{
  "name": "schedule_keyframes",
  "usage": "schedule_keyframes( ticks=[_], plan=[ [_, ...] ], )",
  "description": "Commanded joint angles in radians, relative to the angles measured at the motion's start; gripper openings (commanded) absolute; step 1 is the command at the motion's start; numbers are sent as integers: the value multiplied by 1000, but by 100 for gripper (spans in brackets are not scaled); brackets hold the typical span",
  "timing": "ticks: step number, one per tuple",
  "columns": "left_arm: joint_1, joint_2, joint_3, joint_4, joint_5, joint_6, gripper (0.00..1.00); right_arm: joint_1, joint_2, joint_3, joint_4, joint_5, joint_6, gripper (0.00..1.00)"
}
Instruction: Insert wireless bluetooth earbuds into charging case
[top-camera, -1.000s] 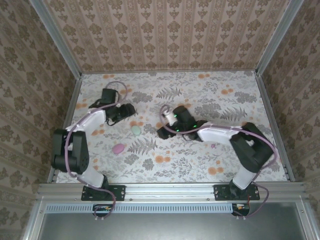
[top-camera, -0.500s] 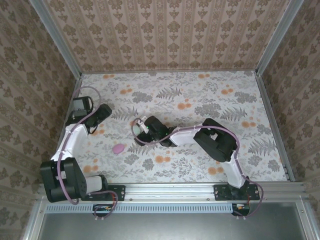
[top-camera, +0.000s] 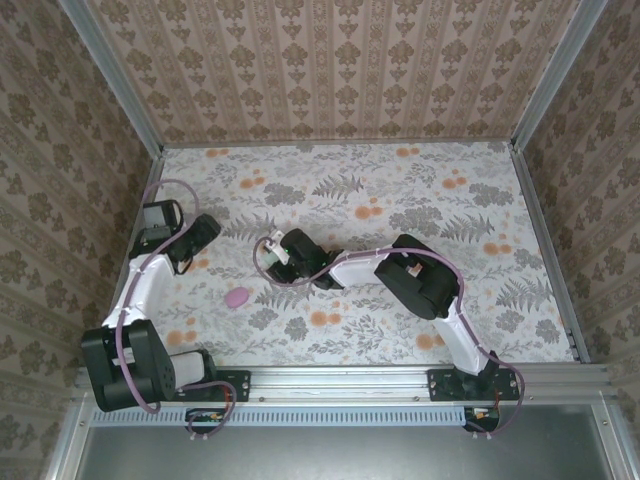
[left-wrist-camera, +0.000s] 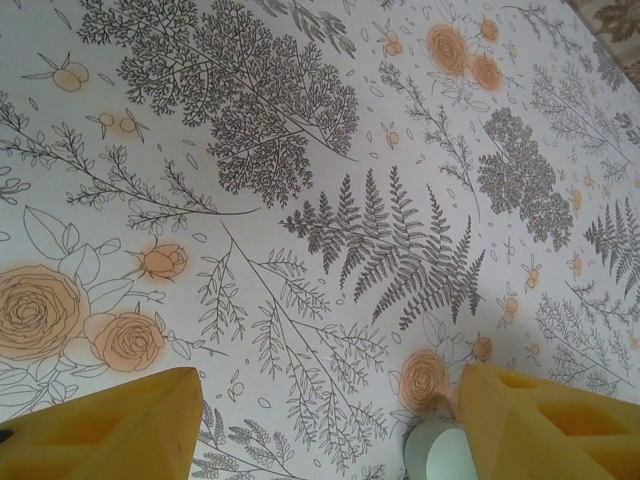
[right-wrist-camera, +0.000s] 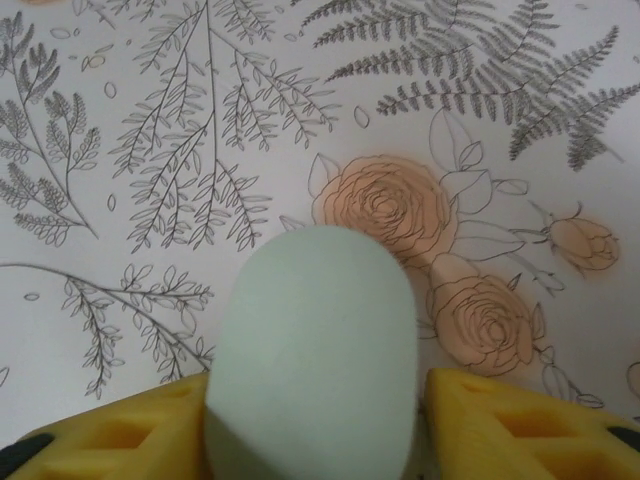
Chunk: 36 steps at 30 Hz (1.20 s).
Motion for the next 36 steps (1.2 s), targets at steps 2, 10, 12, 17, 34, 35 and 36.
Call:
schedule_keyframes(
  ticks=[2, 10, 12, 17, 34, 35, 36],
  plan=[
    [10, -24, -11, 1, 22, 5, 70, -26, -41, -59, 12, -120, -60, 48],
    [6, -25, -14, 10, 47, 4, 70, -128, -210, -261, -25, -437, -282, 44],
    [4, -30, -22, 16, 53, 5, 70, -150, -239, -316, -41, -488, -356, 44],
    [-2, -43, -37, 18, 54, 2, 70, -179, -260, -381, -74, -526, -465, 47],
    [-23, -26, -30, 22, 54, 12, 70, -189, -267, -418, 9, -494, -458, 58],
    [-30, -22, -27, 24, 56, 13, 70, -188, -263, -417, 19, -496, -451, 58],
    [-36, -18, -24, 24, 60, 15, 70, -189, -261, -413, 23, -499, -444, 58]
  ],
)
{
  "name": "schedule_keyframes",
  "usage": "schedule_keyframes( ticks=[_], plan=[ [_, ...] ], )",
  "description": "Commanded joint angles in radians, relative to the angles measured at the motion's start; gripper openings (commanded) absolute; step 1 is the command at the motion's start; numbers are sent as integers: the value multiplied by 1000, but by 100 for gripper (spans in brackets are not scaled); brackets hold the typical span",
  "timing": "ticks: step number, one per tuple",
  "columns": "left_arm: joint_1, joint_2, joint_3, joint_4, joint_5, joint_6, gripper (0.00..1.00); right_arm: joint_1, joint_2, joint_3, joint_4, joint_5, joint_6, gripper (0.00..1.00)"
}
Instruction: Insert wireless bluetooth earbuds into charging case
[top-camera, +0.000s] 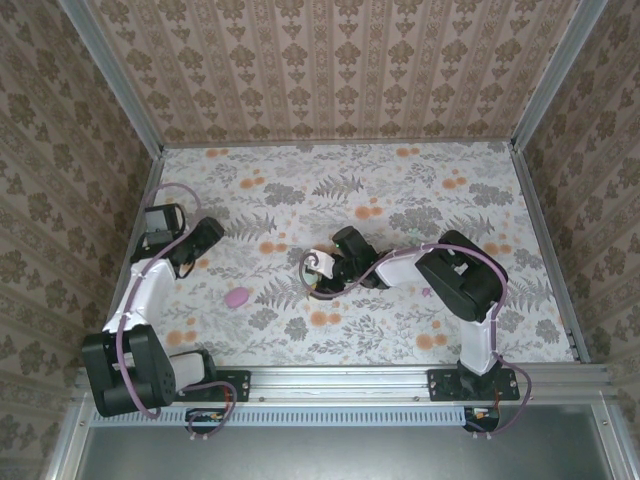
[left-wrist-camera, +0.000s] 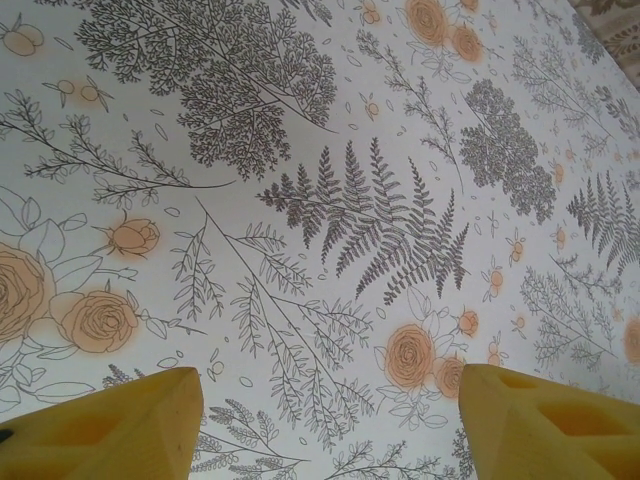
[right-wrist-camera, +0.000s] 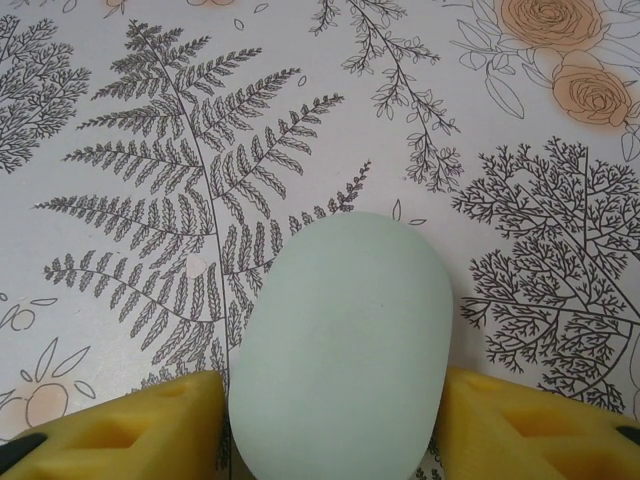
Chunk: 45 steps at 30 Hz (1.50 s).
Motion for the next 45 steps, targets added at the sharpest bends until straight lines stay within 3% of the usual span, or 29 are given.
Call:
schedule_keyframes(
  ticks=[1, 10, 15, 23, 31, 45],
  plan=[
    [-20, 12, 15, 9, 25, 17, 70, -4, -1, -7, 1, -13, 33, 58],
    [-128, 67, 31, 61, 148, 8, 70, -15, -61, -48, 127, 10, 138, 43],
    [-195, 143, 33, 333, 433, -129, 70, -86, -189, -23, 129, -37, 226, 41],
    [-348, 276, 303, 229, 612, -64, 73, -181, -343, 58, 26, -112, 195, 41],
    [-430, 320, 412, 213, 655, -76, 74, -198, -395, 97, -15, -113, 152, 41],
    [-478, 356, 439, 151, 656, -73, 55, -195, -397, 92, 79, -78, 184, 41]
  ],
)
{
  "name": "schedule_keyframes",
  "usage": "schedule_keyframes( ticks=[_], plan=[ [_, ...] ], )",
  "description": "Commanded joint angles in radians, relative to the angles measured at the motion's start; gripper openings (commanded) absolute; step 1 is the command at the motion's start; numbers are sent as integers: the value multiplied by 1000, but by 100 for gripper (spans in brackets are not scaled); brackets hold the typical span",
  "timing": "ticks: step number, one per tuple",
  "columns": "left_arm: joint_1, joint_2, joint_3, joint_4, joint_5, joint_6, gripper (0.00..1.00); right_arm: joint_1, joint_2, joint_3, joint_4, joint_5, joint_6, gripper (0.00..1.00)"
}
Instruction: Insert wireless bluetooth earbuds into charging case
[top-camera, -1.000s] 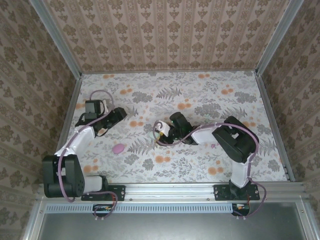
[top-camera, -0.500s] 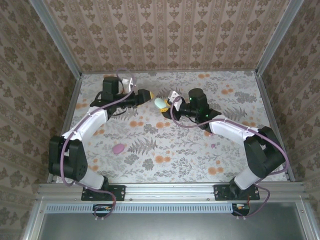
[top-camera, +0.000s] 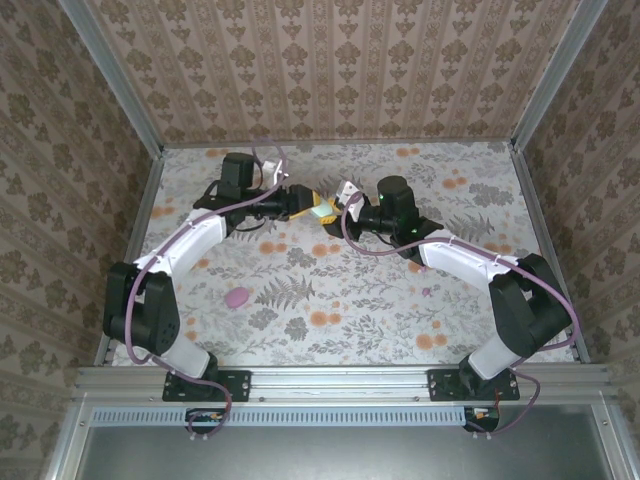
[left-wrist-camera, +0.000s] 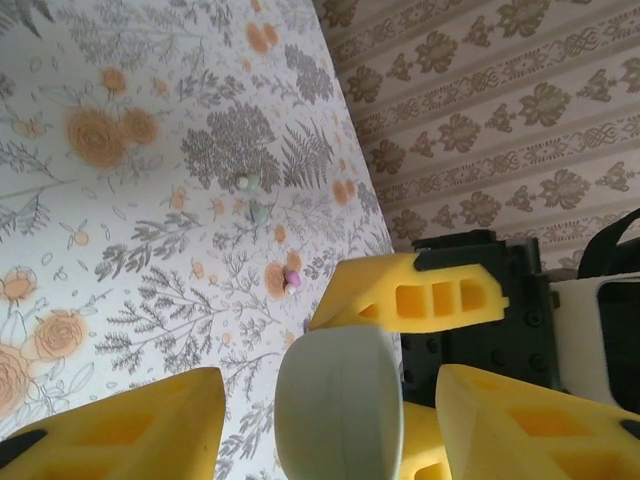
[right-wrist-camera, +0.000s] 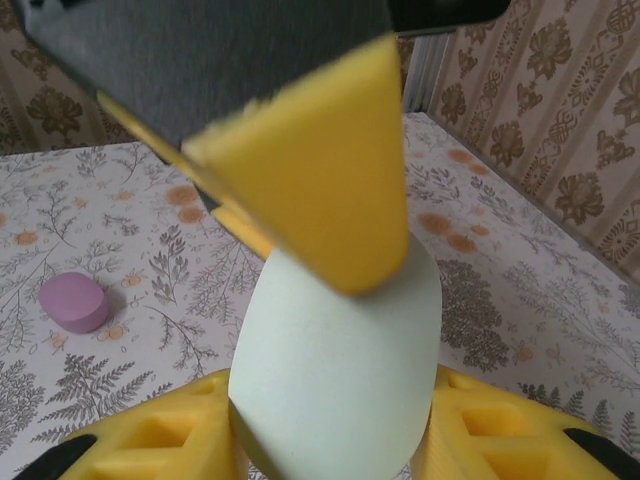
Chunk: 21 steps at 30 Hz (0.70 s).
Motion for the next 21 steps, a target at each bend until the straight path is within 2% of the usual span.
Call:
schedule_keyframes(
  ticks=[1, 9, 12, 16, 18, 21],
  plan=[
    [-6, 7, 34, -13, 12, -3, 53, -1, -30, 16, 53, 5, 9, 41],
    [-17, 30, 51, -2, 30, -34, 38, 9, -29, 12, 71, 50, -3, 42],
    [-18, 29, 52, 7, 26, -52, 28, 11, -26, 14, 76, 73, -3, 44],
    [-10, 9, 33, 60, -10, -126, 24, 2, -52, -21, 125, 82, 21, 59],
    [-7, 1, 22, 104, -27, -177, 24, -20, -66, -65, 188, 47, 67, 67],
    [-5, -8, 4, 181, -38, -274, 22, -80, -74, -122, 305, -40, 189, 72]
  ],
)
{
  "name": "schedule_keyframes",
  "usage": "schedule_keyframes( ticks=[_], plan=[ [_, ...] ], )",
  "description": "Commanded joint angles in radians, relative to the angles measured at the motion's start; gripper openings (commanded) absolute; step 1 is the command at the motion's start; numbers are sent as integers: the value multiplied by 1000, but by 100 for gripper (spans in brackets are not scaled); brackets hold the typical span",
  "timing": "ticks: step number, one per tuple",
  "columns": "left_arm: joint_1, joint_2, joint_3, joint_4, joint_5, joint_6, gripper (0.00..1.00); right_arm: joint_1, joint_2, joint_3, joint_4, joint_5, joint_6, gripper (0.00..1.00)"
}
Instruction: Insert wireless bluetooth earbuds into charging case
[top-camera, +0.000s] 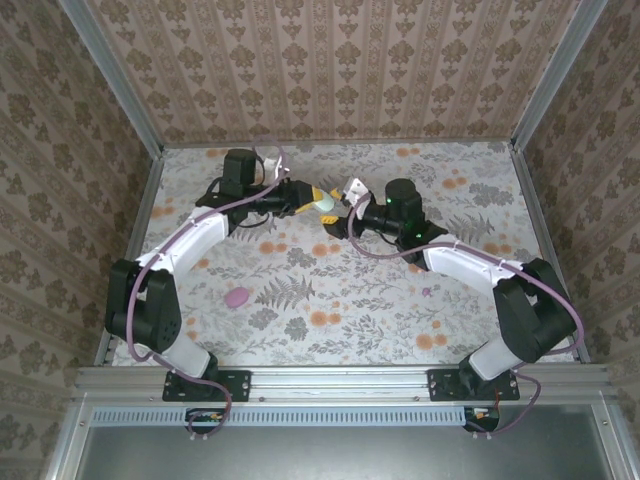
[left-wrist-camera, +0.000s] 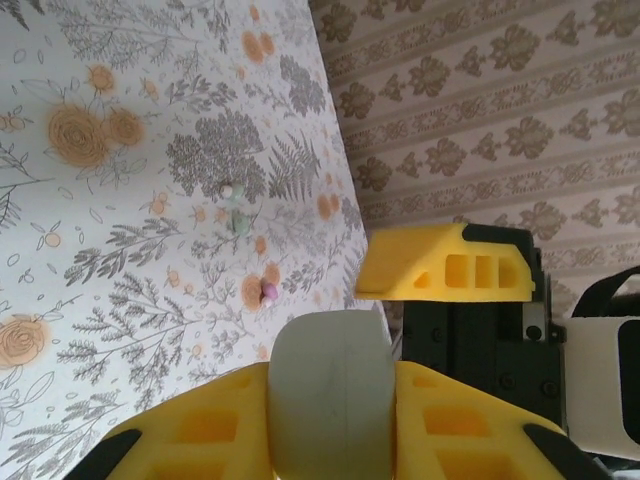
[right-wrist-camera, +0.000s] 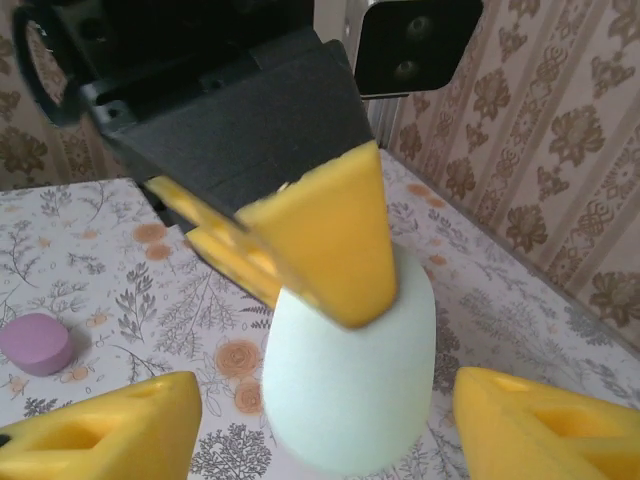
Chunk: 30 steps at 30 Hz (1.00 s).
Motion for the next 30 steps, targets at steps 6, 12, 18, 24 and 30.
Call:
schedule_keyframes(
  ticks=[6, 12, 18, 24, 30],
  plan=[
    [5, -55, -84, 283, -47, -298, 21, -87, -21, -82, 216, -117, 112, 69],
    [4, -93, -108, 332, -73, -349, 21, -86, 26, -4, 211, -217, 116, 68],
    [-2, -107, -105, 339, -68, -360, 22, -82, 93, 69, 252, -226, 138, 66],
    [-7, -116, -107, 338, -71, -360, 22, -79, 140, 125, 277, -252, 144, 63],
    [-9, -120, -99, 334, -67, -355, 22, -69, 174, 168, 275, -279, 146, 60]
  ],
)
